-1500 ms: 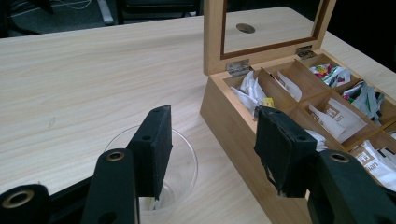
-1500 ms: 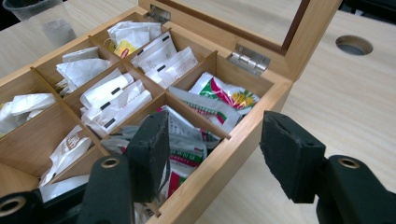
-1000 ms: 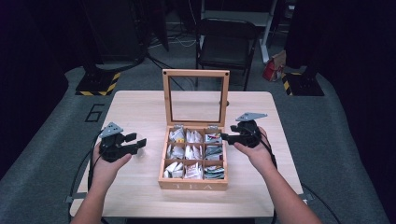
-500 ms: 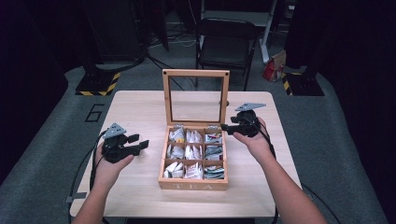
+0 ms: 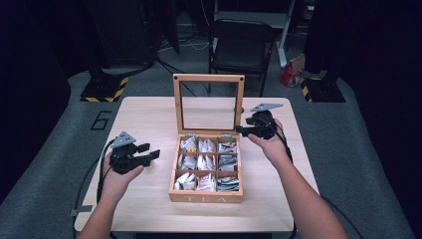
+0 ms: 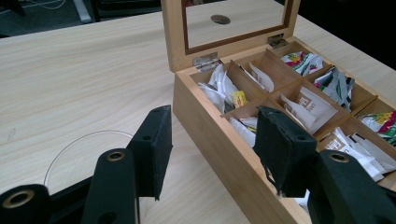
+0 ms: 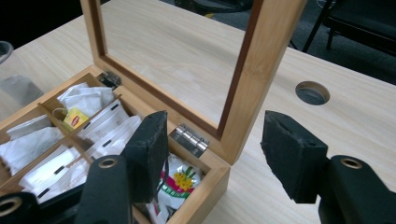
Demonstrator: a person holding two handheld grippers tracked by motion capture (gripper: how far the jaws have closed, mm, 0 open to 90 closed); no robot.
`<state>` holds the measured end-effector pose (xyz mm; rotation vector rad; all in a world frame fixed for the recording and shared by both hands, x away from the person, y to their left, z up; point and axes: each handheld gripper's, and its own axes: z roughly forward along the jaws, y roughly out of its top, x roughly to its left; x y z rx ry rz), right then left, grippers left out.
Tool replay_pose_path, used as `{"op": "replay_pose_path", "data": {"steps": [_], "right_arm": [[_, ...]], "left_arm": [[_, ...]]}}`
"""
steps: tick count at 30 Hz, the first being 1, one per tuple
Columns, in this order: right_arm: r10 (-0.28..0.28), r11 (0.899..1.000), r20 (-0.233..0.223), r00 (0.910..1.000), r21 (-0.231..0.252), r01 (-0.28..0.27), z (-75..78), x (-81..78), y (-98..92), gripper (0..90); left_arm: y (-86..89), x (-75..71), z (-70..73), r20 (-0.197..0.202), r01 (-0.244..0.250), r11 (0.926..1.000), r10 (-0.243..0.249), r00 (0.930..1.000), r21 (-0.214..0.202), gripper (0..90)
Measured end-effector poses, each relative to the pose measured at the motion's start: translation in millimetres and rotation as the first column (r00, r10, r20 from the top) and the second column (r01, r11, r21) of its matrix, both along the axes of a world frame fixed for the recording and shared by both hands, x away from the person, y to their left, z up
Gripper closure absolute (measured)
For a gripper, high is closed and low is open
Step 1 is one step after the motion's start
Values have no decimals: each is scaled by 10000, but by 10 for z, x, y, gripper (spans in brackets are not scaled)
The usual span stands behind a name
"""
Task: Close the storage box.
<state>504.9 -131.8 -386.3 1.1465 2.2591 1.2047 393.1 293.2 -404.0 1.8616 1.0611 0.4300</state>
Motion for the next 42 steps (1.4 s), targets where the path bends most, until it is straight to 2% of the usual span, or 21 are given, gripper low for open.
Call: {"op": "replay_pose_path", "data": {"steps": [6, 9, 18, 23, 31, 38, 42], "right_arm": [[-146, 9999, 17, 9999, -15, 146, -13, 117, -2, 403], [-191, 9997, -82, 9998, 165, 193, -28, 160, 5, 403], [-249, 9997, -34, 9997, -76, 249, -17, 292, 27, 391], [-371, 9992, -66, 9993, 166, 372, -35, 342, 18, 391], [-441, 9990, -87, 9990, 37, 441, -82, 409, 18, 400], [-392, 9992, -14, 9992, -6, 392, -62, 461, 60, 399], [-283, 9995, 11, 9996, 131, 282, -37, 487, 97, 388]], "left_arm": [[1, 4, -7, -22, 27, 10000, -27, 10000, -22, 462], [9, 4, -4, -44, 33, 10000, -33, 10000, -38, 462], [24, 5, -14, 31, -74, 9999, 74, 10000, -150, 462], [31, 7, -13, -65, 1, 9999, -2, 10000, -138, 462], [44, 9, -17, -72, -29, 9997, 27, 10000, -227, 462], [57, 12, -22, -101, -59, 9997, 56, 9999, -241, 462], [59, 17, -27, -119, -61, 9996, 58, 9999, -262, 462]]}}
